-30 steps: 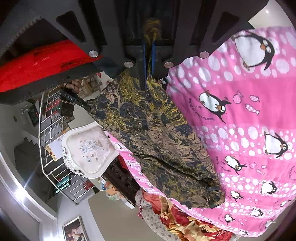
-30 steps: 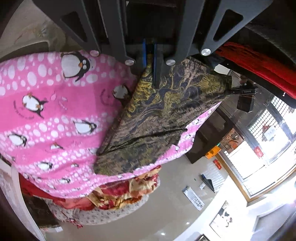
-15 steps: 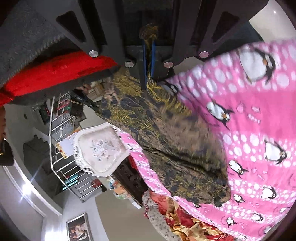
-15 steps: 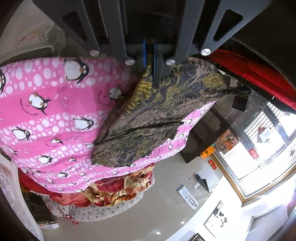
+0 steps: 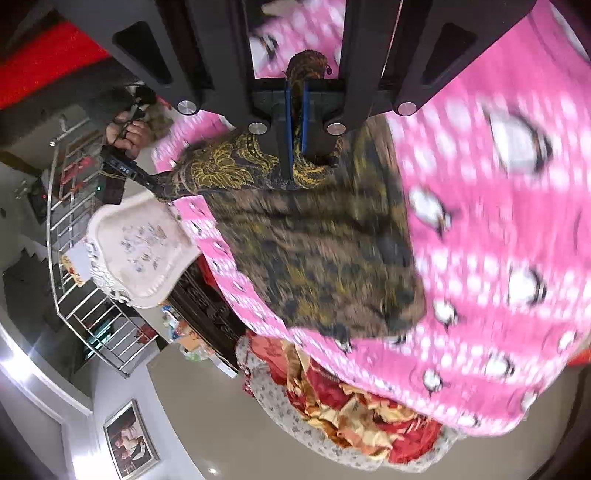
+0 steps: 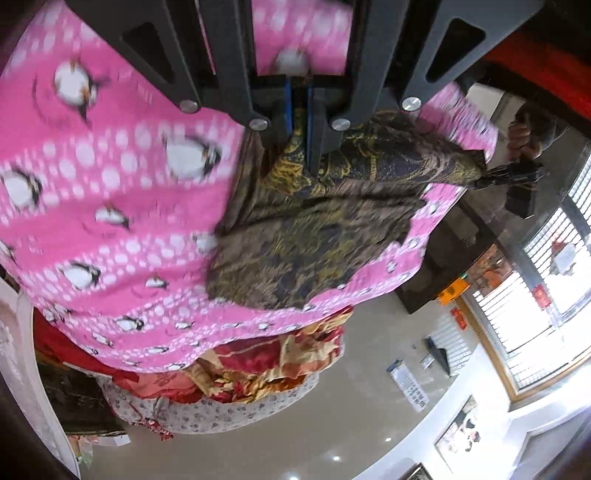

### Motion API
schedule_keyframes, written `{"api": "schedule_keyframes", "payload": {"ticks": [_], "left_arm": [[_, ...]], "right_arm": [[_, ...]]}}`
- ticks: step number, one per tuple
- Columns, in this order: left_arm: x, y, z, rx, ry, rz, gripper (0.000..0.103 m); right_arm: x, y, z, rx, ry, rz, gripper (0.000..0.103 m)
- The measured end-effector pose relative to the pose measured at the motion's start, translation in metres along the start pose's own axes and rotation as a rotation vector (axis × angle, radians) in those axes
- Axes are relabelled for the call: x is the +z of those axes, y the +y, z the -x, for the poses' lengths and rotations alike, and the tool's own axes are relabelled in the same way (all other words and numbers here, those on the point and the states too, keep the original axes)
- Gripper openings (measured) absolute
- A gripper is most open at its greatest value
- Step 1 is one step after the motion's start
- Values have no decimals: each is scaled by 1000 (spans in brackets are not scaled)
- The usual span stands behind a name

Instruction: Fold small clothes

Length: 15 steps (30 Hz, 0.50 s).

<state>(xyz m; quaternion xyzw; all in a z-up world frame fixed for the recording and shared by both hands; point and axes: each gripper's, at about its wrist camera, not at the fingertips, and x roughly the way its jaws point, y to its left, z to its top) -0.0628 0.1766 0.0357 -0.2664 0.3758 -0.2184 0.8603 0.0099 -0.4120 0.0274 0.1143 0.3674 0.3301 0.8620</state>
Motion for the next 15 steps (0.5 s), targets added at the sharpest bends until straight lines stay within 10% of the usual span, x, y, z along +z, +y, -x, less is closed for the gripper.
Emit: {"api": "schedule_keyframes", "payload": {"ticks": [15], "left_arm": [[143, 71, -109, 226, -15, -3, 0]], "right_arm": [[120, -63, -153, -119, -2, -151, 5]]}}
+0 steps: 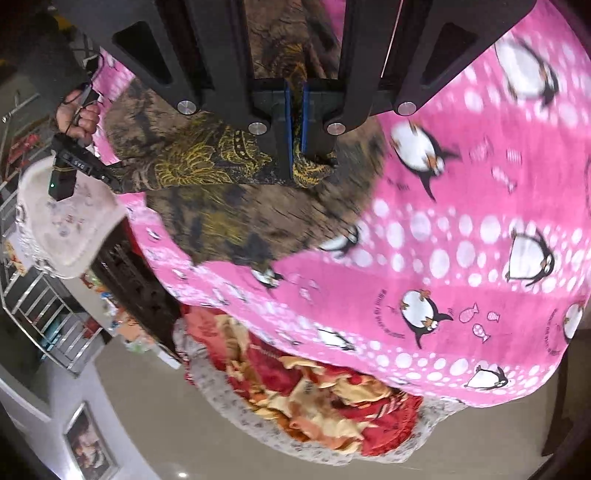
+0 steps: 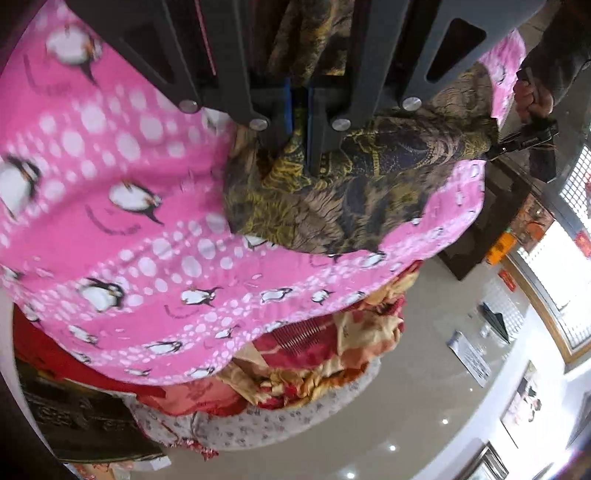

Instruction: Fold small clothes

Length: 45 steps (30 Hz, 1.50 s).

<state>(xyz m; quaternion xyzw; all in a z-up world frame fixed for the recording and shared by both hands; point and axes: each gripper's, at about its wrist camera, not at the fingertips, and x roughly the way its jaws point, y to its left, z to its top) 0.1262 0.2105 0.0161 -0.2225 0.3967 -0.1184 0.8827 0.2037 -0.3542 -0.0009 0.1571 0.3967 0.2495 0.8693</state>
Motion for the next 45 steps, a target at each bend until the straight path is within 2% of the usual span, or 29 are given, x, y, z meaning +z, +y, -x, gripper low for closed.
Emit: {"api": "schedule_keyframes", "payload": {"ticks": [3, 7, 9, 12, 14, 15, 16, 18, 19, 20, 23, 25, 27, 28, 29, 30, 32, 35, 36, 38, 39, 41, 43, 45], "left_arm": [[5, 10, -21, 39, 22, 17, 0], [-4, 21, -51, 90, 91, 34, 0], [-9, 24, -54, 87, 81, 46, 0], [-6, 25, -46, 75, 89, 58, 0], [-3, 25, -35, 106, 93, 40, 0], [1, 26, -28, 129, 85, 31, 11], [3, 26, -19, 158, 69, 21, 21], [5, 23, 0, 200, 27, 11, 22], [4, 18, 8, 200, 0, 11, 22], [2, 7, 16, 169, -25, 1, 21], [-14, -41, 15, 52, -13, -105, 22], [-33, -75, -7, -5, 80, -201, 20], [-51, -90, -40, 50, 187, -270, 19], [-60, -91, -62, 120, 248, -292, 19], [-64, -88, -78, 176, 285, -302, 18], [-63, -88, -81, 186, 268, -306, 18], [-48, -87, -84, 193, 236, -284, 17], [-7, -71, -87, 308, 143, -226, 17], [9, -59, -84, 349, 99, -172, 17], [31, -35, -70, 434, -11, -44, 17], [37, -26, -61, 453, -52, 23, 17], [38, -20, -48, 415, -100, 89, 17], [33, -32, -43, 379, -137, 61, 17], [28, -45, -49, 356, -137, 30, 17]], "right_arm": [[13, -8, -34, -31, 48, -13, 5], [12, -21, -75, -74, 125, -41, 5], [11, -25, -80, -61, 127, -67, 6], [12, -26, -67, -16, 105, -102, 10], [15, -24, -49, 0, 67, -102, 20], [17, -23, -37, -8, 42, -96, 29], [18, -21, -24, -14, 21, -89, 32], [20, -16, -4, -32, 0, -61, 32], [19, -8, 4, -40, -2, -26, 32], [19, -1, 7, -35, 3, 5, 32], [13, 34, -5, -10, 86, 158, 32], [4, 56, -26, -28, 176, 251, 31], [-10, 68, -63, -105, 311, 311, 29], [-14, 68, -73, -149, 349, 326, 27], [-23, 64, -94, -235, 422, 343, 26], [-25, 62, -102, -249, 434, 343, 26], [-14, 65, -109, -256, 415, 332, 26], [14, 67, -118, -275, 360, 318, 26], [26, 65, -119, -269, 315, 306, 26], [49, 63, -109, -235, 143, 275, 26], [56, 61, -101, -241, 76, 249, 28], [64, 62, -83, -237, -17, 209, 29], [59, 69, -73, -220, -56, 227, 31], [53, 75, -70, -229, -58, 231, 31]]}}
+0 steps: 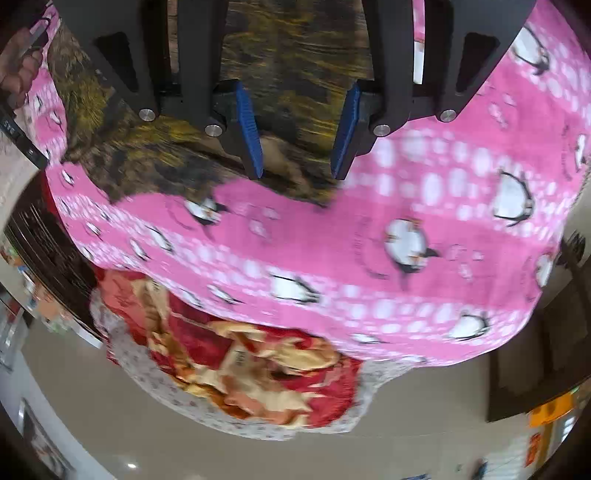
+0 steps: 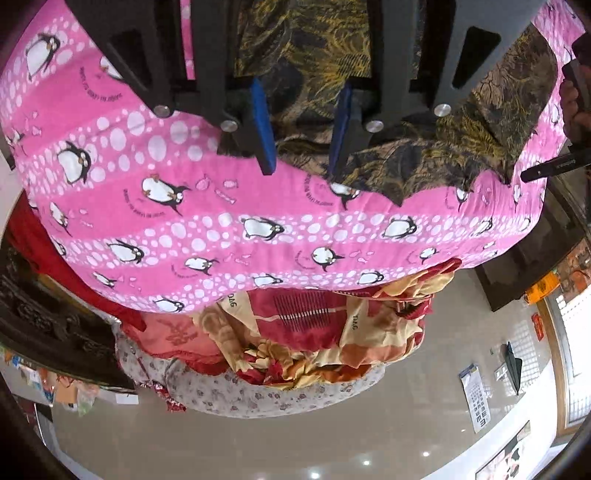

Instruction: Fold small clothes

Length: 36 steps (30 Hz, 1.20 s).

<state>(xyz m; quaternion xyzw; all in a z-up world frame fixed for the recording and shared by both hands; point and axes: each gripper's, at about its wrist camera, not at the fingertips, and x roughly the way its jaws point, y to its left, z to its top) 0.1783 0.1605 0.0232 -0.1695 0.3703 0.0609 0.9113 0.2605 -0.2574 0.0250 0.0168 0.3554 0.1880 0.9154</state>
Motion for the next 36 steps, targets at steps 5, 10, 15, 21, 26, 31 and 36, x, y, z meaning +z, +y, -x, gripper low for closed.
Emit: {"api": "schedule_keyframes", "payload": {"ticks": [5, 10, 15, 21, 26, 31, 36], "left_arm": [[-20, -21, -27, -57, 53, -43, 17], [-56, -4, -36, -121, 10, -8, 17], [-61, 14, -29, -202, -20, 103, 17], [-72, 20, -13, -230, -70, 136, 17], [-83, 2, -4, -189, -89, 42, 17], [-81, 0, -17, -166, -31, 31, 19], [-80, 0, -21, -162, -18, 35, 19]], "right_arm": [[-13, 26, -23, 25, 116, -22, 31], [-27, 28, -77, -46, 304, 31, 31], [-5, 11, -93, -36, 170, -21, 31], [5, 72, -36, -36, 11, 42, 36], [-38, 169, -82, 141, 301, 221, 37], [-24, 183, -121, 84, 187, 138, 37], [-18, 174, -89, 48, 86, 86, 36]]}}
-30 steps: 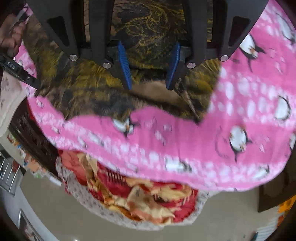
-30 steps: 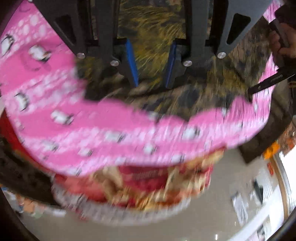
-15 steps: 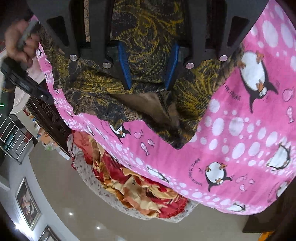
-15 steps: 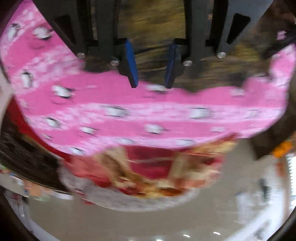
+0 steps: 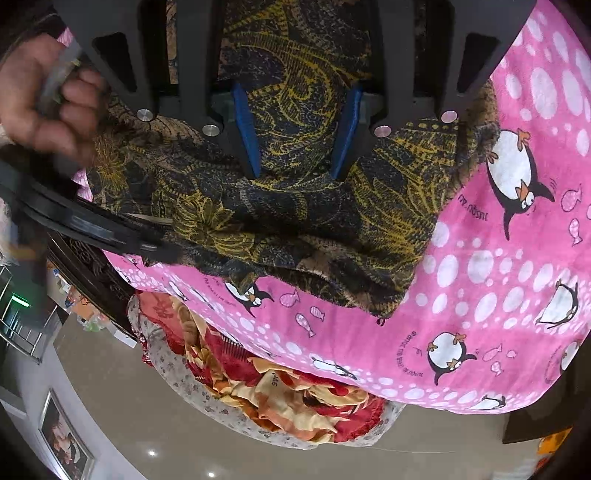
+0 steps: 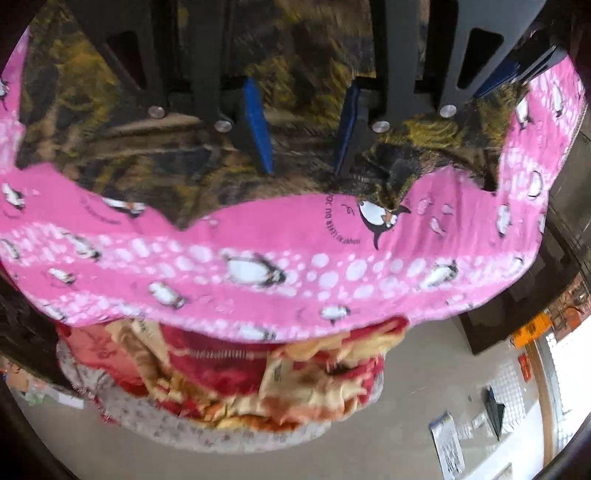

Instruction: Fold small clothes

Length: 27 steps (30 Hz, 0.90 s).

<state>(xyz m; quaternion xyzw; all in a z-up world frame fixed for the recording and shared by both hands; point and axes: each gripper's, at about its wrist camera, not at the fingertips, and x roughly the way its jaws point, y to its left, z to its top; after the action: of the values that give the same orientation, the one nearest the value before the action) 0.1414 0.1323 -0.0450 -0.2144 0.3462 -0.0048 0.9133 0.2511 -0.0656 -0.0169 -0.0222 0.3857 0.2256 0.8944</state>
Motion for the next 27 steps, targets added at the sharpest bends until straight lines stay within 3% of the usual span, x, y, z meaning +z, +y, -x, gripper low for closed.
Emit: {"api": "schedule_keyframes", "payload": {"ticks": [3, 5, 7, 9, 10, 11, 12, 13, 14, 16, 18, 20, 22, 24, 27], "left_arm": [[0, 0, -2, 2, 5, -1, 19], [0, 0, -2, 4, 9, -3, 19], [-1, 0, -2, 7, 11, -5, 19], [0, 0, -3, 6, 13, -6, 20], [0, -1, -3, 10, 15, -9, 20], [1, -1, -4, 13, 16, -11, 20], [1, -1, -4, 15, 17, -12, 20], [1, -2, -5, 17, 18, -13, 20], [1, -2, -6, 21, 20, -15, 20], [2, -2, -7, 23, 21, -17, 20], [2, -2, -6, 21, 21, -17, 20], [2, -2, -6, 20, 20, -15, 20], [2, -3, -6, 23, 20, -16, 20], [2, -2, -6, 23, 20, -16, 20], [2, -2, -6, 22, 20, -16, 20]], "right_arm": [[-18, -9, 41, -33, -62, 76, 44], [-33, -36, 58, -95, -53, 100, 50], [-49, -73, 61, -137, 7, 81, 50], [-66, -125, 56, -235, 100, 11, 50], [-73, -151, 56, -260, 136, -53, 47], [-75, -173, 66, -208, 108, -148, 37], [-73, -181, 76, -234, 91, -192, 22], [-71, -178, 87, -328, 78, -178, 28], [-68, -165, 103, -362, 18, -133, 30], [-67, -143, 122, -256, -58, -86, 46], [-75, -115, 131, -160, -78, 2, 61], [-89, -98, 127, -127, -37, 74, 61], [-102, -94, 128, -161, -1, 77, 61], [-115, -93, 141, -127, 7, 68, 61], [-141, -80, 150, -102, 19, 172, 62]]}}
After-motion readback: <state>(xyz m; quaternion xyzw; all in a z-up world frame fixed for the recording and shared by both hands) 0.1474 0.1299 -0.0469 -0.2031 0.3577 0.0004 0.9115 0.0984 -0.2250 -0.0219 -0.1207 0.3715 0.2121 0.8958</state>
